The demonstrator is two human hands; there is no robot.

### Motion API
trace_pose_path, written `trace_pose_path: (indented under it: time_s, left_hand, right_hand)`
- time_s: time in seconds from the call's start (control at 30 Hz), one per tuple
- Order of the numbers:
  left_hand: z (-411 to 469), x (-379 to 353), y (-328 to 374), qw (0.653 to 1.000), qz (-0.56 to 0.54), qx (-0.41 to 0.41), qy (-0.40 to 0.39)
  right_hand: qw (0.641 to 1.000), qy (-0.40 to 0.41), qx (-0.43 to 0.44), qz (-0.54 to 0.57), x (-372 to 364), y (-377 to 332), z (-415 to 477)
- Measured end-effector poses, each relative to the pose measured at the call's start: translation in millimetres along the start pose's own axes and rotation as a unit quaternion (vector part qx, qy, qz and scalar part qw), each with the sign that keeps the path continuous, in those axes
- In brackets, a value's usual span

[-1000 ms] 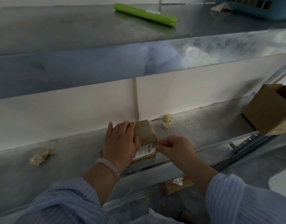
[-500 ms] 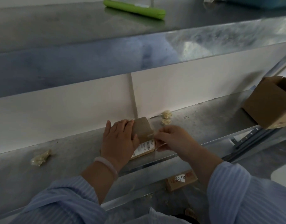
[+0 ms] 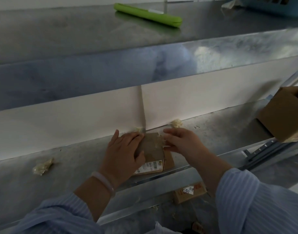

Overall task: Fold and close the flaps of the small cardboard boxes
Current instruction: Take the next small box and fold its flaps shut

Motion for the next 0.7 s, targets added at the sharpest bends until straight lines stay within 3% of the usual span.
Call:
trace_pose_path:
  time_s: [0.23,0.27,0.33,0.43,0.53,0.6,0.7]
  left_hand:
    - [0,-2,-2,1.0,-0.006,0.001,-0.011]
    - [0,-1,-2,1.0,-0.007,0.0,-0.01]
    - [0,0,-1,1.0,-0.008,0.0,-0.01]
    - [0,1,-1,1.0,-0.004,-0.002,-0.015]
    - [0,0,-1,1.0,0.0,-0.003,-0.014]
    - [0,0,-1,1.0,0.0,-0.005,-0.014]
    - [-2,1,0,1.0,0.01,-0.013,-0.016]
  right_hand:
    - [0.988,-0.045,-0.065,0.13,11,16,-9]
    - [0.99,-0.055,-0.06,0.111,12,17,-10]
    - [0.995,-0.069,-0.005,-0.07,10,16,-13]
    - [0.961,0.003,0.094,-0.258,3,12,-13]
    - [0.911,0.003,0.164,-0.38,-5,1,-10]
    - [0.896,-0.013,0.174,-0.408,-7,-5,-6]
    - [0.905,-0.011,0.166,-0.391,-11,-18,2]
Point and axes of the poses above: each hand's wrist, its own z-axis towards the middle knuckle, its own x-axis out of the back of the hand, y = z × x, the point moved 3 cm from there along z, towards the middle knuckle, and after that the axes turned 10 degrees about z, right-handed, at the moved point
